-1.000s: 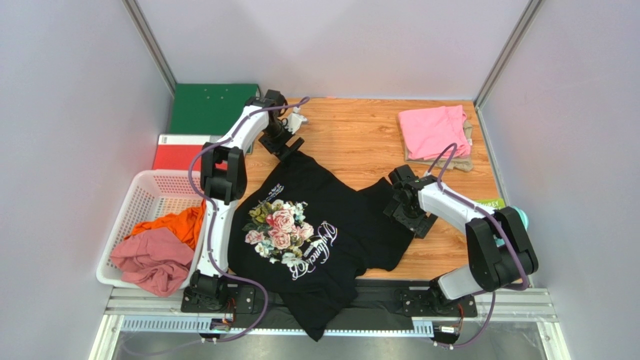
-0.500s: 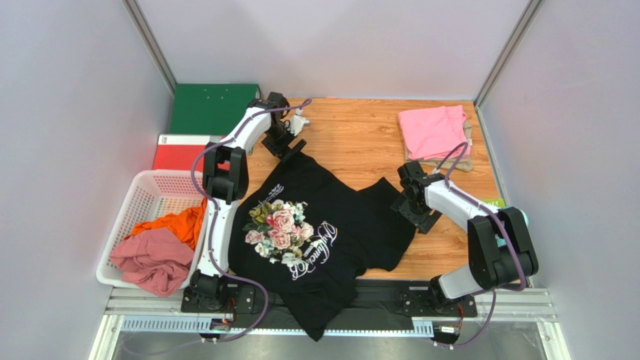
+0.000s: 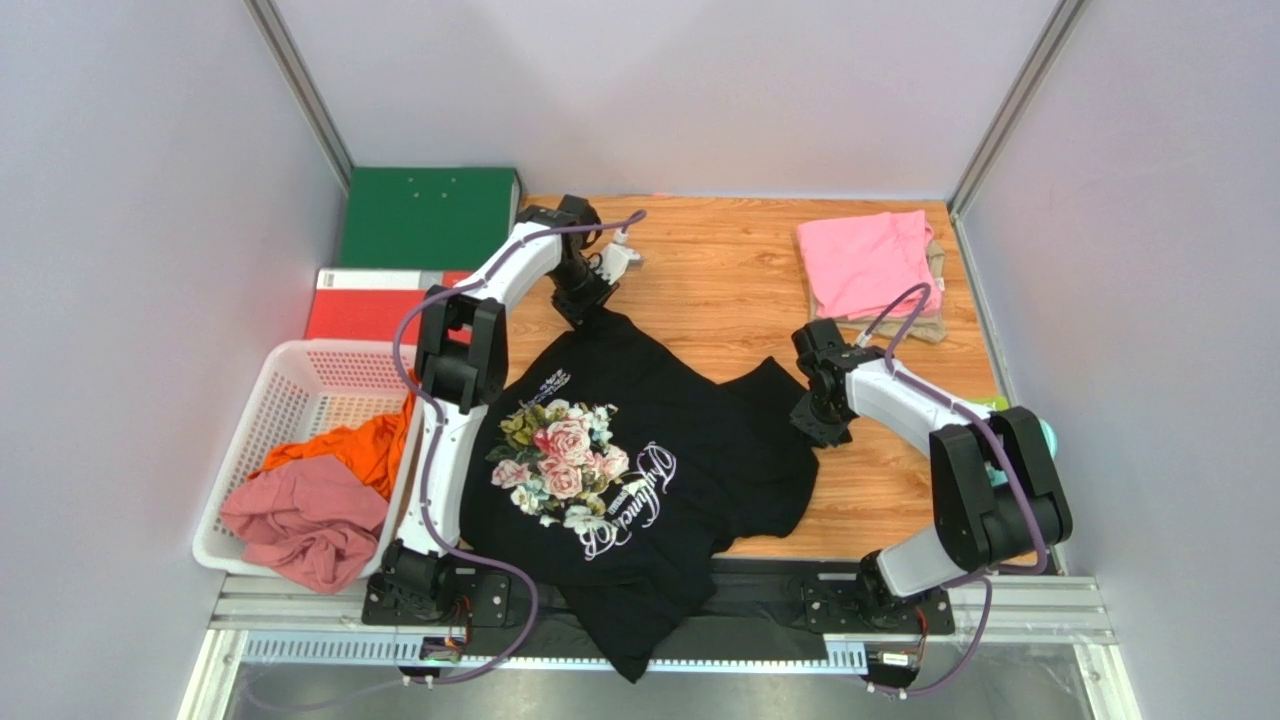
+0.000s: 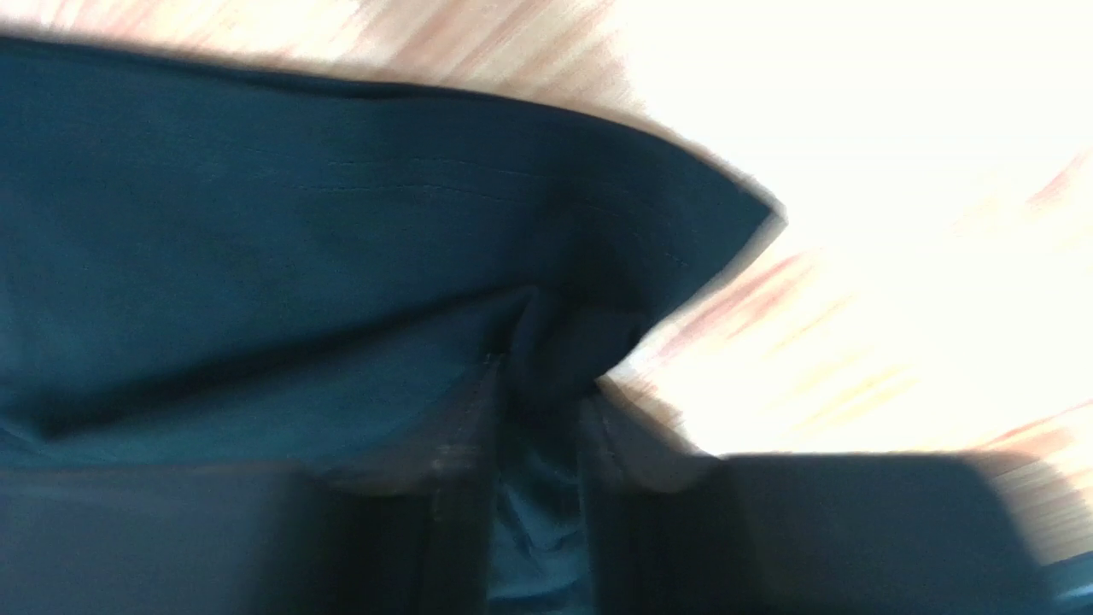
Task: Fold and stack the t-shirts
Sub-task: Flatten out the tshirt
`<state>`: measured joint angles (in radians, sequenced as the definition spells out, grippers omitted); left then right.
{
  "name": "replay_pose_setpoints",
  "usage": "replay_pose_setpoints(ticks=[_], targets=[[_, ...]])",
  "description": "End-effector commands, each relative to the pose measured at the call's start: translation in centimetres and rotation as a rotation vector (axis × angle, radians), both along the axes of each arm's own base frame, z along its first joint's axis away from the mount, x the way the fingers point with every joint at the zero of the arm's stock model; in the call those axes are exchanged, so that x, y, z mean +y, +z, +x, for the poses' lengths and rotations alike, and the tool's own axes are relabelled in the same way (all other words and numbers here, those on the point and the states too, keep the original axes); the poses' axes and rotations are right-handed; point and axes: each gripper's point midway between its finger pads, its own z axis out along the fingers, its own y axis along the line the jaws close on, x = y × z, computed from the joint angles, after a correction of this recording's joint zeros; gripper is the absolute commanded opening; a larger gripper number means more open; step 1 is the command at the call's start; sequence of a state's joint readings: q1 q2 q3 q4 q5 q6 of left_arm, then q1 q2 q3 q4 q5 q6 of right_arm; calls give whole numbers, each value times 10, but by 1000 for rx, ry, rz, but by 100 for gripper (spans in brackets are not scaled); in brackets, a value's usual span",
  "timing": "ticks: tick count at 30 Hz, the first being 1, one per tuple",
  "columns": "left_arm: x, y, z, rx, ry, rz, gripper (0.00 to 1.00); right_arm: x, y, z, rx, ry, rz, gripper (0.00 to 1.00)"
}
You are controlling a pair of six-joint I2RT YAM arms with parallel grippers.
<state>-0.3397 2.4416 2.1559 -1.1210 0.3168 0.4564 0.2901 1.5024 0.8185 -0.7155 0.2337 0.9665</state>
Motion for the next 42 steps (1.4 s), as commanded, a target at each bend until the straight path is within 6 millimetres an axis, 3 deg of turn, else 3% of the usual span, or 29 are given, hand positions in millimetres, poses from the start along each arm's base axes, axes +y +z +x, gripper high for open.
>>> replay_pose_setpoints(ticks=[1, 5, 8, 9, 11, 12, 13, 15, 16, 18, 19, 21, 22, 24, 25, 26, 29, 30, 34, 37, 40, 42], targets=[[-4, 29, -5, -34, -8, -33, 0, 1, 0, 8, -19, 5, 0, 0], [8, 59, 3, -89, 27, -56, 0, 9, 19, 27, -75, 33, 24, 0], [21, 98, 10, -155, 66, -79, 0, 10, 42, 41, -129, 50, 18, 0], [25, 115, 12, -177, 80, -88, 0, 14, 64, 56, -183, 71, 22, 0], [40, 153, 11, -228, 116, -108, 0, 14, 94, 66, -244, 96, 17, 0], [46, 178, 15, -285, 131, -122, 0, 18, 124, 81, -318, 127, 18, 0], [52, 206, 11, -338, 145, -138, 0, 20, 141, 86, -357, 142, 24, 0], [72, 242, 3, -399, 179, -145, 0, 23, 193, 94, -476, 182, 25, 0], [80, 272, -9, -463, 181, -156, 0, 22, 209, 94, -511, 189, 26, 0], [91, 292, -30, -490, 190, -166, 0, 21, 245, 87, -598, 211, 39, 0], [94, 322, -52, -558, 181, -186, 0, 21, 267, 85, -652, 232, 38, 0], [95, 340, -81, -581, 163, -213, 0, 18, 306, 71, -759, 251, 49, 0], [98, 366, -106, -652, 158, -234, 0, 16, 326, 66, -814, 269, 44, 0], [101, 391, -131, -729, 155, -249, 0, 12, 366, 47, -939, 295, 49, 0], [106, 416, -156, -817, 154, -263, 0, 10, 380, 40, -984, 321, 41, 0], [109, 429, -167, -871, 154, -270, 0, 6, 410, 24, -1074, 323, 47, 0], [116, 470, -216, -1042, 145, -303, 0, -2, 457, -11, -1210, 362, 42, 0], [118, 482, -240, -1105, 136, -322, 0, -6, 467, -21, -1239, 365, 39, 0], [124, 493, -287, -1204, 122, -347, 0, -13, 506, -70, -1375, 411, 50, 0], [124, 485, -312, -1204, 92, -351, 0, -20, 518, -96, -1426, 422, 47, 0], [127, 469, -309, -1160, 103, -321, 0, -21, 516, -99, -1420, 416, 50, 0], [129, 449, -294, -1106, 118, -288, 0, -18, 509, -92, -1393, 415, 62, 0]])
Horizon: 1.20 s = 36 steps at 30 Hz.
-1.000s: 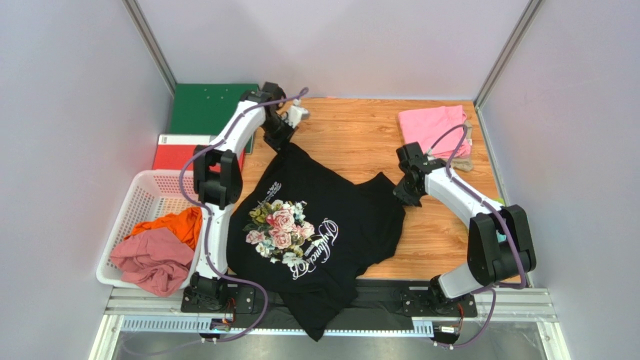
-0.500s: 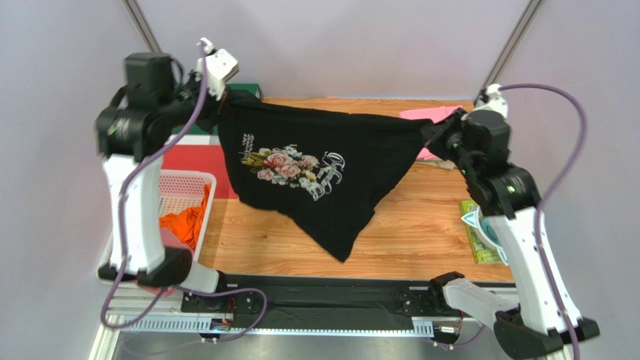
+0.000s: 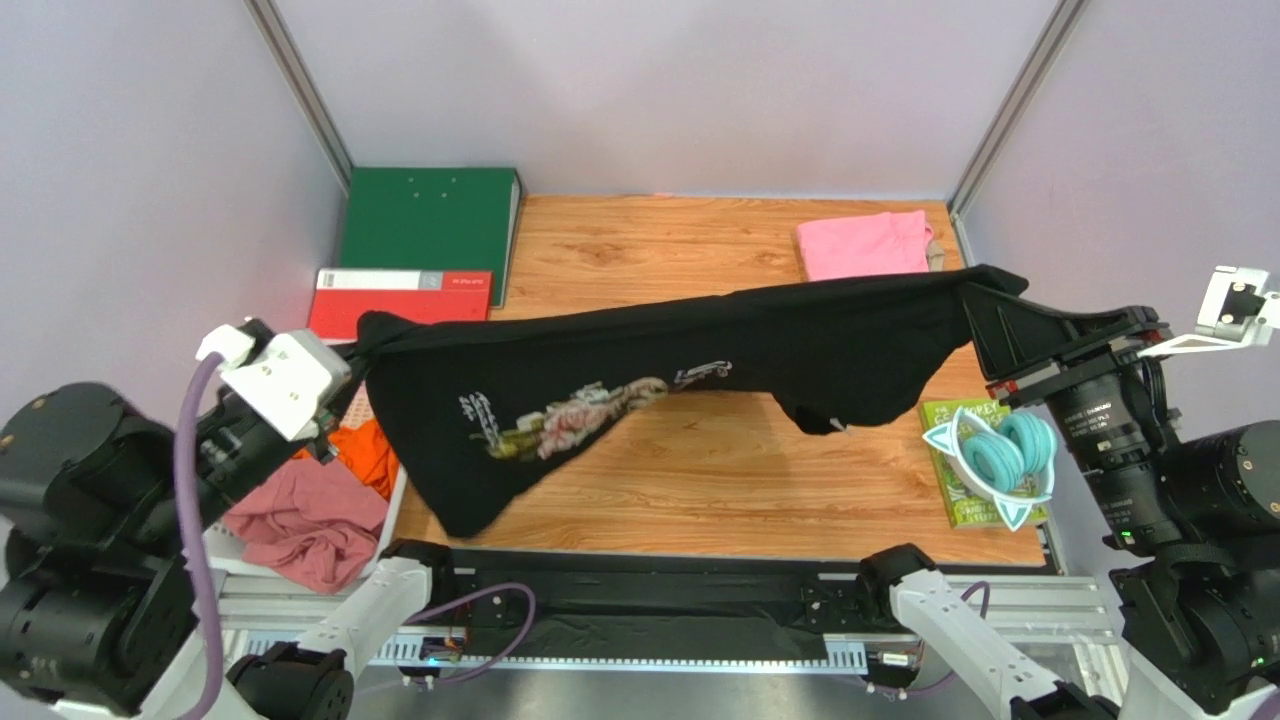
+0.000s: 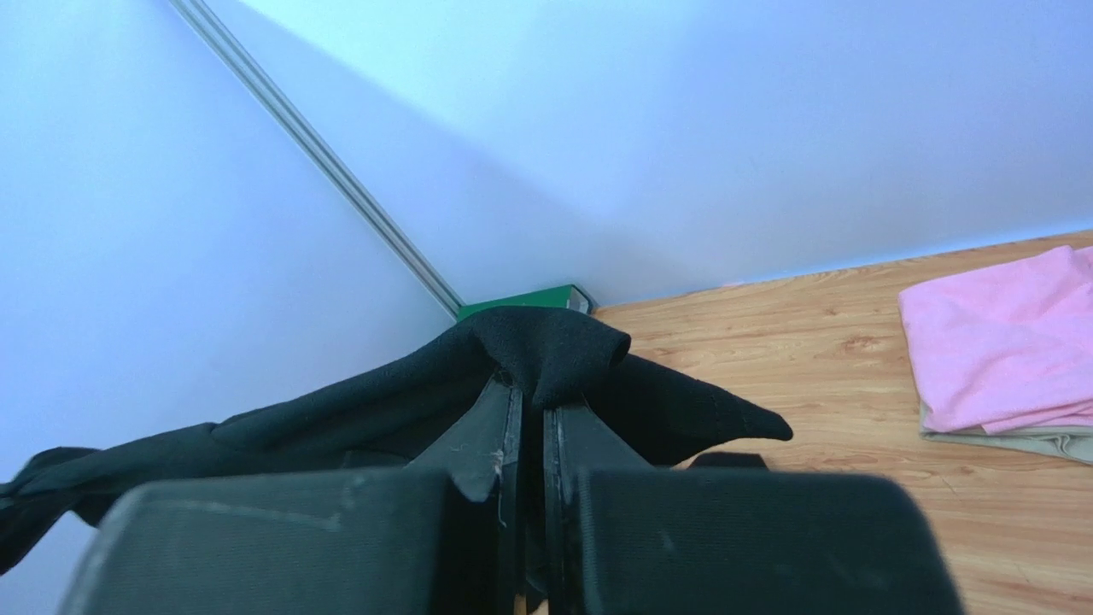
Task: Fold and stack the t-shirts
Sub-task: Flatten out the tshirt
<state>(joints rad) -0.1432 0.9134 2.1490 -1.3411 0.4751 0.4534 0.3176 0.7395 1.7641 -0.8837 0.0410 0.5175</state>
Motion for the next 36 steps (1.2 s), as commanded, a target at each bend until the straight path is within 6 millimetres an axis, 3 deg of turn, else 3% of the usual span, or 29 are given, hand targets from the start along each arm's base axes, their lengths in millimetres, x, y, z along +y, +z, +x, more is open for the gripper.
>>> replay_pose_setpoints(ticks=[1, 2, 4, 6, 7, 9, 12, 15, 16, 18, 19, 25, 29, 36], targets=[[15, -43, 49, 145, 113, 75, 0, -7, -26, 31, 90, -91, -47, 0], [14, -62, 62, 198, 119, 88, 0, -4, -31, 38, 103, -87, -46, 0], [15, -73, 87, 201, 138, 102, 0, 2, -45, 62, 132, -92, -46, 0], [19, -105, 120, 277, 175, 140, 0, 8, -53, 80, 153, -94, -57, 0], [21, -106, 139, 254, 200, 148, 0, 13, -62, 102, 183, -103, -85, 0], [29, -134, 174, 326, 261, 198, 0, 22, -78, 134, 243, -104, -122, 0], [37, -140, 207, 344, 326, 209, 0, 32, -75, 155, 253, -86, -143, 0], [42, -105, 217, 274, 383, 139, 0, 32, -50, 150, 196, -77, -141, 0], [43, -79, 213, 216, 393, 107, 0, 31, -43, 146, 183, -76, -145, 0], [41, -51, 205, 164, 392, 66, 0, 26, -19, 132, 126, -79, -145, 0], [42, -29, 195, 116, 391, 42, 0, 25, -13, 126, 110, -73, -145, 0], [45, 38, 133, -63, 376, -40, 0, 12, 29, 65, -49, -47, -133, 0], [48, 55, 86, -138, 356, -68, 0, 4, 49, 22, -125, -24, -113, 0], [41, 59, 22, -217, 271, -94, 0, -10, 70, -41, -221, 7, -101, 0]])
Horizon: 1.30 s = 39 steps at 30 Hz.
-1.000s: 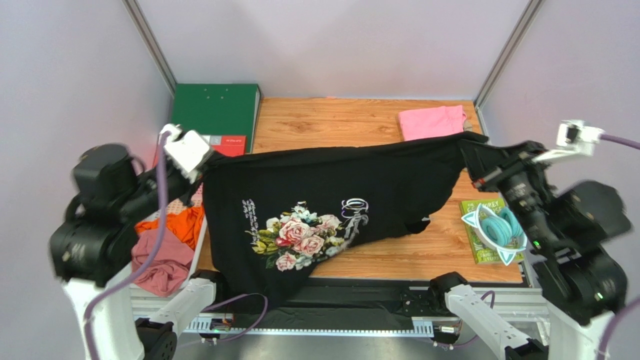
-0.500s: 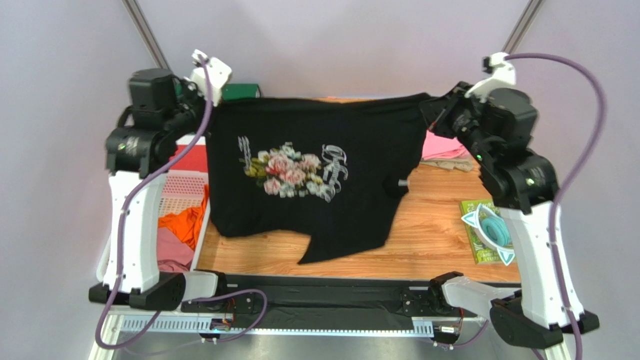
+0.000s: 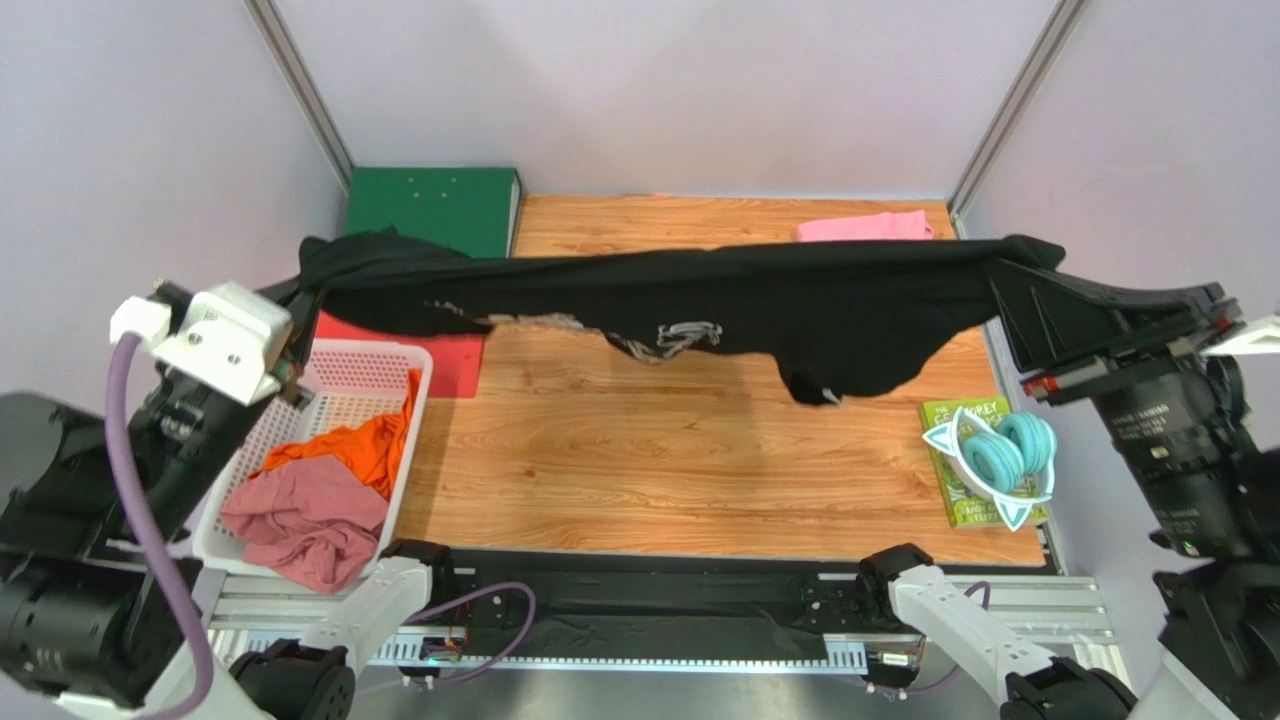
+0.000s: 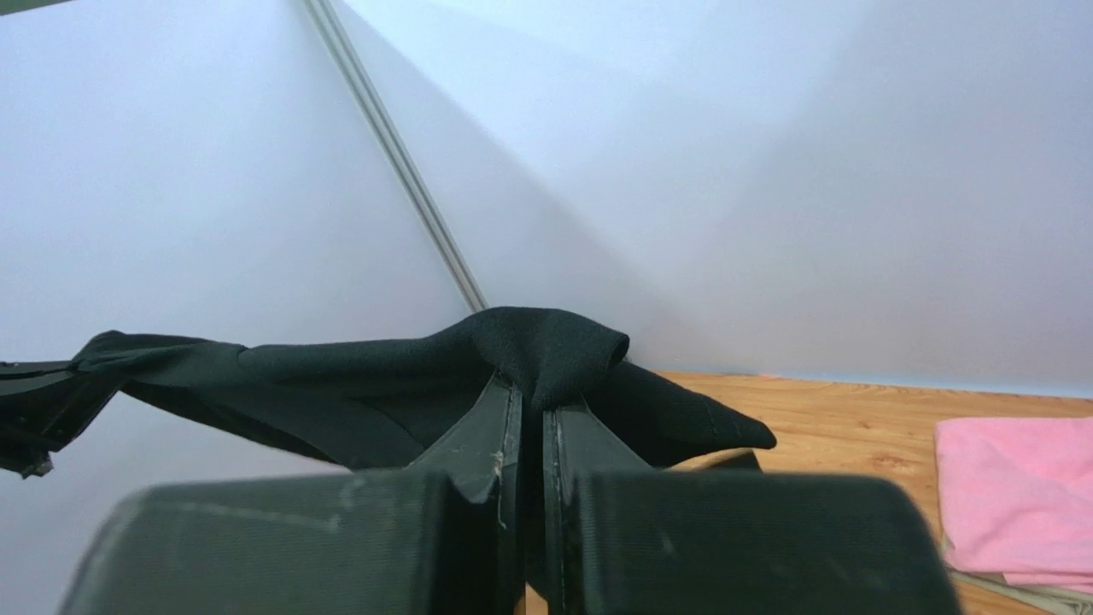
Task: Fold and stack the t-shirts
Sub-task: Flatten out the tshirt
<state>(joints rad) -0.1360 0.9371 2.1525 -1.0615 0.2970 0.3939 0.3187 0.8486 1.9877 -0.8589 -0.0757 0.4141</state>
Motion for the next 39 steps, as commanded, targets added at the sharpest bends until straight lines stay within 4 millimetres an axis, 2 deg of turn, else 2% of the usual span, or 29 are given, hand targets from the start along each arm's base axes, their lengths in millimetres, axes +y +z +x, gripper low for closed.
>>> replay_pose_setpoints(ticks=[1, 4, 7, 11, 12, 13, 14, 16, 17, 19, 20, 21, 22, 23, 24, 25, 26, 27, 28, 30, 31, 32, 33, 34, 35, 36, 37, 38, 39], targets=[[15, -5, -16, -3, 74, -14, 0, -24, 17, -34, -77, -79, -6, 0], [14, -6, -18, 2, 71, -2, 0, -27, 20, -41, -86, -80, -1, 0], [16, -18, -1, 48, 89, 23, 0, -26, 18, -29, -67, -99, -4, 0], [15, -49, 53, 125, 114, 76, 0, -14, -6, 36, 33, -141, -37, 0], [14, -76, 77, 194, 120, 104, 0, -8, -20, 63, 68, -157, -54, 0], [15, -92, 99, 240, 137, 118, 0, -5, -28, 81, 87, -168, -67, 0], [15, -97, 119, 234, 149, 126, 0, 4, -42, 112, 134, -173, -93, 0], [18, -147, 171, 351, 190, 174, 0, 12, -62, 157, 181, -205, -136, 0], [17, -154, 192, 347, 201, 180, 0, 22, -86, 194, 251, -210, -178, 0], [17, -209, 242, 479, 218, 237, 0, 27, -106, 232, 291, -244, -217, 0], [17, -224, 261, 508, 227, 251, 0, 33, -134, 265, 359, -255, -244, 0], [19, -235, 276, 534, 241, 265, 0, 30, -142, 283, 372, -271, -232, 0], [19, -275, 304, 629, 252, 298, 0, 29, -156, 299, 401, -281, -226, 0], [20, -291, 317, 666, 261, 311, 0, 30, -185, 326, 461, -284, -234, 0], [20, -292, 332, 669, 271, 314, 0, 24, -195, 342, 474, -293, -215, 0], [17, -330, 351, 749, 261, 338, 0, 24, -227, 366, 541, -300, -214, 0], [21, -342, 360, 778, 284, 357, 0, 22, -239, 379, 560, -303, -209, 0], [20, -339, 374, 766, 294, 359, 0, 19, -255, 391, 591, -312, -215, 0], [22, -368, 386, 818, 311, 388, 0, 21, -289, 409, 653, -313, -235, 0], [22, -372, 403, 812, 324, 403, 0, 24, -304, 424, 676, -314, -243, 0], [23, -391, 410, 844, 334, 420, 0, 27, -327, 436, 714, -309, -252, 0], [23, -386, 418, 825, 347, 409, 0, 30, -329, 442, 715, -299, -244, 0], [24, -396, 422, 842, 359, 409, 0, 33, -334, 448, 724, -291, -241, 0], [26, -394, 425, 836, 379, 404, 0, 36, -354, 455, 759, -279, -249, 0], [27, -392, 429, 817, 397, 394, 0, 39, -348, 459, 754, -260, -247, 0], [29, -390, 431, 806, 413, 387, 13, 41, -352, 462, 767, -251, -250, 0], [33, -390, 431, 802, 435, 391, 23, 45, -369, 466, 803, -239, -262, 10], [34, -392, 430, 804, 442, 394, 35, 43, -374, 464, 835, -244, -274, 27], [35, -387, 427, 795, 450, 395, 62, 44, -369, 466, 832, -242, -274, 61]])
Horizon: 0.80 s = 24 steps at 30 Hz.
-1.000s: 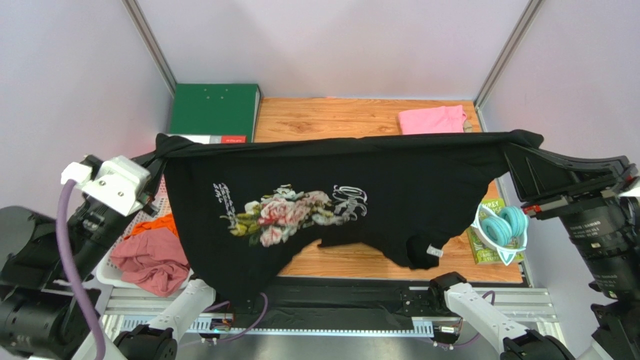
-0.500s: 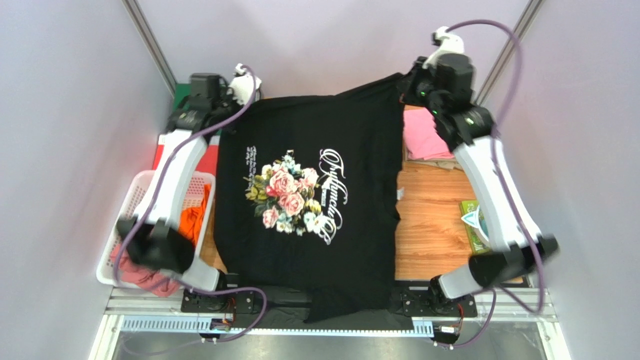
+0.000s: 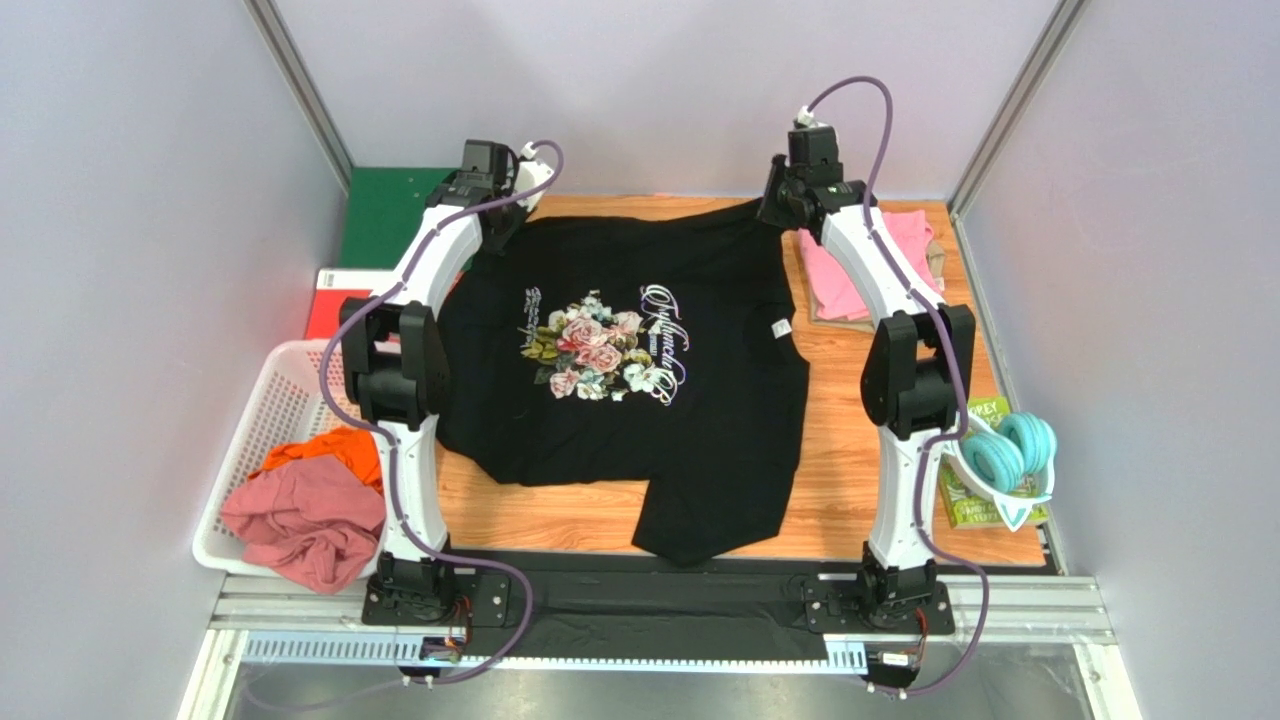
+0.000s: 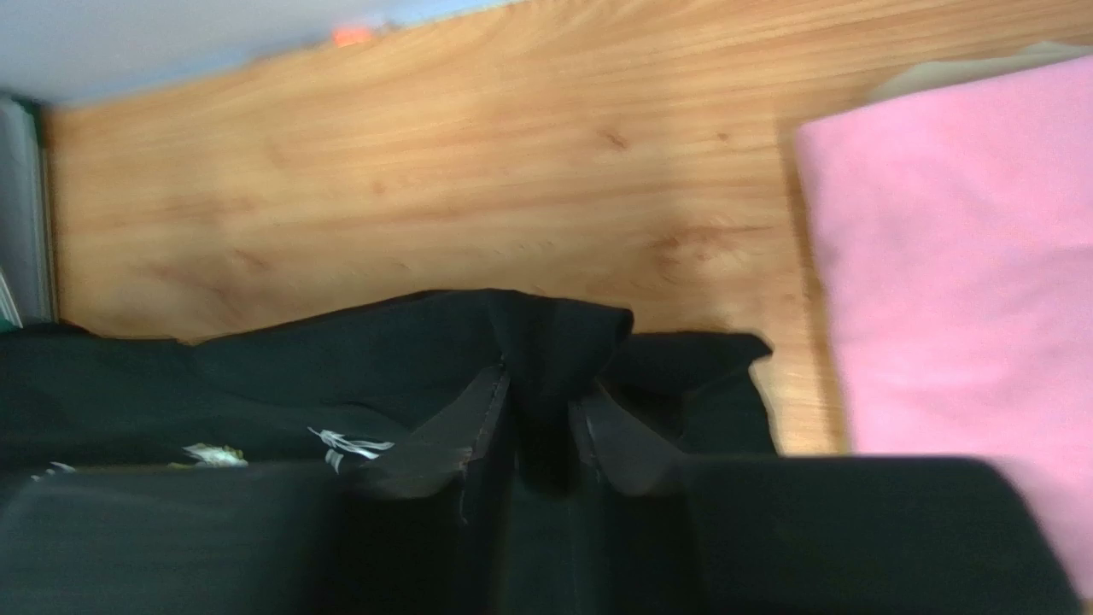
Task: Fold and stack the t-shirts
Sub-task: Flatten out the tshirt
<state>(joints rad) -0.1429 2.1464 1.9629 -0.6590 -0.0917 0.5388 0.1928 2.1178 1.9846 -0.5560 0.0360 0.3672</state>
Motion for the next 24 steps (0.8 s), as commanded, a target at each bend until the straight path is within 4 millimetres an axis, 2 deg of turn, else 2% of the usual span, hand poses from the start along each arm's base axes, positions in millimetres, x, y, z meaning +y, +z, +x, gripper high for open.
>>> replay_pose_setpoints(ticks=[1, 2, 3, 4, 5, 6, 8, 9, 10, 11, 12, 13, 14, 15, 16, 17, 18, 19, 20, 21, 23, 24], targets=[[25, 54, 9, -159, 99, 65, 76, -3, 45, 15, -80, -17, 10, 73], [27, 48, 2, -145, 105, 72, 90, -7, 45, 12, -73, -33, -4, 91], [28, 66, -4, -181, 105, 65, 99, -8, 34, 6, -49, -34, -14, 100], [29, 73, -7, -200, 103, 67, 100, -9, 48, -1, -72, -38, -16, 100], [30, 71, -15, -191, 100, 69, 100, -11, 52, -5, -83, -50, -21, 100], [31, 91, -23, -227, 100, 62, 100, -12, 58, -18, -79, -57, -16, 100], [29, 95, -43, -201, 82, 49, 100, -12, 63, -35, -66, -55, 0, 100], [18, 113, -59, -213, 30, -6, 100, -9, 66, -45, -54, -48, 7, 100], [11, 108, -80, -145, -1, -23, 100, -6, 72, -61, -45, -42, 19, 100], [6, 102, -96, -103, -18, -36, 100, -2, 68, -77, -5, -30, 16, 100], [-1, 113, -115, -105, -45, -50, 100, 7, 81, -95, -12, -6, 17, 100], [-12, 105, -133, -54, -85, -44, 100, 12, 66, -112, 40, 6, 9, 100], [-16, 86, -151, 5, -115, -26, 100, 19, 62, -128, 72, 36, 15, 100], [-19, 91, -167, -5, -136, -19, 100, 32, 70, -149, 66, 70, 26, 100], [-29, 83, -179, 13, -171, -11, 100, 38, 65, -162, 85, 87, 35, 100], [-31, 63, -193, 67, -183, 1, 100, 49, 40, -184, 160, 111, 57, 100], [-37, 59, -203, 77, -205, -1, 100, 50, 43, -197, 153, 112, 82, 100], [-37, 44, -212, 118, -211, 5, 100, 57, 36, -207, 176, 142, 117, 100], [-38, 38, -215, 133, -211, 7, 100, 53, 10, -221, 247, 116, 125, 100], [-39, 31, -215, 150, -203, 3, 100, 51, 6, -228, 252, 107, 125, 100], [-38, 19, -217, 185, -195, 7, 100, 42, -21, -242, 317, 73, 103, 100], [-38, 12, -216, 205, -190, 15, 100, 41, -27, -246, 333, 71, 104, 100]])
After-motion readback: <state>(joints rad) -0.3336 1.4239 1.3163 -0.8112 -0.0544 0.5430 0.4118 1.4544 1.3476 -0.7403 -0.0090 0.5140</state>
